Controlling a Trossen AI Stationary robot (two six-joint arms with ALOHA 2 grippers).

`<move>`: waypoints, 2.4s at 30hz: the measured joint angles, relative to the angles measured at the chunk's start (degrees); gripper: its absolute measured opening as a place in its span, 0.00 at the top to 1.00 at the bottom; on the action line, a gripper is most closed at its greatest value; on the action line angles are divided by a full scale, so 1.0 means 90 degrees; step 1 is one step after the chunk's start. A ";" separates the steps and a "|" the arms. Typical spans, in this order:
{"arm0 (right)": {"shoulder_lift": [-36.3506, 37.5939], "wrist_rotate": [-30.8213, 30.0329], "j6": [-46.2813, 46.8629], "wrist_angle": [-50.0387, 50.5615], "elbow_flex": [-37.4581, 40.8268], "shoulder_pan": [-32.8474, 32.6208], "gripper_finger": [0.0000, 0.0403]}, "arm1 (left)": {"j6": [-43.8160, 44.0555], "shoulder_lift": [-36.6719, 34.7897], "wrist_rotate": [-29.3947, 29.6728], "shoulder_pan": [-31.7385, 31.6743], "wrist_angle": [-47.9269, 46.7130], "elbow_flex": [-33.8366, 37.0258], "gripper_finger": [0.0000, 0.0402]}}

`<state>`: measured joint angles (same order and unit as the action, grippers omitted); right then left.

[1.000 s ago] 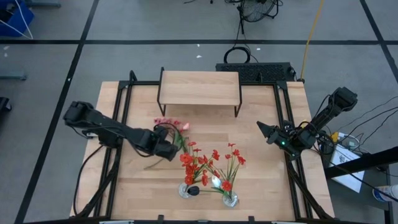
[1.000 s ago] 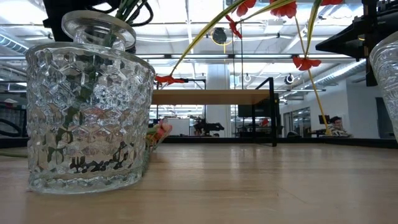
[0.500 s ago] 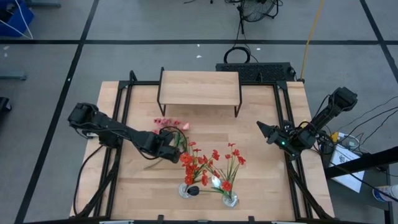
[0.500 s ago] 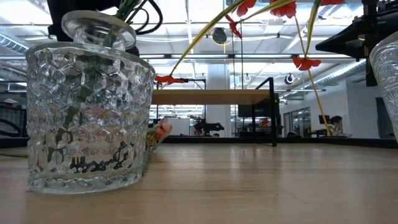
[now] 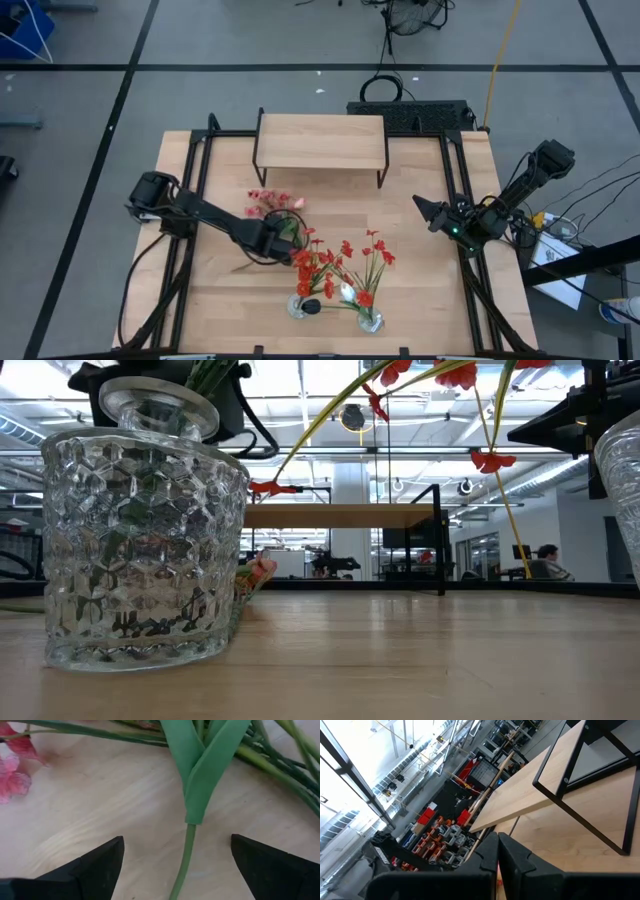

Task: Pick and place flowers into a vace then onto a shelf
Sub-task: Put the light pink flower into the left transparent vase

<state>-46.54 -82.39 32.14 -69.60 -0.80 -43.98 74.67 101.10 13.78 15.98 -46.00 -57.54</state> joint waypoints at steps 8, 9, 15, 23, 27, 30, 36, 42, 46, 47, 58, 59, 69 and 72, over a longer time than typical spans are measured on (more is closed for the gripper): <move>-0.0002 -0.0002 -0.0001 0.0000 0.0002 0.0002 0.99 | -0.0324 -0.0048 0.0154 -0.0214 0.0097 0.0000 0.18; -0.0001 0.0000 -0.0003 0.0002 0.0000 -0.0001 0.99 | -0.0409 -0.0043 0.0120 -0.0249 0.0119 0.0000 0.20; 0.0000 -0.0002 -0.0002 0.0002 0.0001 0.0002 0.99 | -0.0677 -0.0019 -0.0106 -0.0418 0.0508 0.0088 0.39; 0.0000 -0.0001 -0.0001 0.0002 0.0000 0.0002 0.99 | -0.0414 -0.0044 -0.0158 -0.0436 0.0777 0.0277 0.72; 0.0000 -0.0002 0.0000 0.0002 0.0000 0.0000 0.99 | -0.0381 -0.0065 -0.0169 -0.0439 0.0764 0.0286 0.87; -0.0001 -0.0001 -0.0002 0.0002 0.0001 0.0000 0.99 | -0.0378 -0.0111 -0.0278 -0.0442 0.0752 0.0295 0.96; -0.0001 -0.0002 -0.0002 0.0002 0.0000 -0.0001 0.99 | -0.0156 -0.0321 -0.0289 -0.0430 0.0698 0.0323 0.93; -0.0002 0.0000 -0.0004 0.0003 0.0002 0.0001 0.99 | 0.0071 -0.0768 -0.0141 -0.0383 0.0408 0.0318 0.94; 0.0000 -0.0002 -0.0002 0.0002 0.0002 -0.0001 0.99 | 0.0435 -0.1251 0.0278 -0.0254 0.0314 0.0316 0.98; 0.0000 -0.0002 -0.0004 0.0002 0.0001 0.0002 0.99 | 0.0603 -0.1399 0.0461 -0.0209 0.0336 0.0316 0.98; -0.0003 -0.0002 -0.0004 0.0005 0.0001 -0.0001 0.99 | 0.3127 -0.2610 0.2557 0.0931 -0.0101 0.0304 0.93; 0.0000 0.0000 -0.0002 0.0002 0.0000 0.0002 0.99 | 0.3289 -0.2633 0.2834 0.1069 -0.0155 0.0304 0.94; -0.0002 0.0000 -0.0002 0.0002 0.0002 0.0002 0.99 | 0.3238 -0.2675 0.4148 0.2408 -0.1093 -0.0175 0.93; -0.0002 -0.0002 -0.0003 0.0002 0.0002 0.0001 0.99 | 0.2928 -0.2681 0.4404 0.2753 -0.1275 -0.0455 0.91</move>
<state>-46.57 -82.41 32.11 -69.58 -0.78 -43.97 101.02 76.97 53.42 40.76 -57.47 -61.63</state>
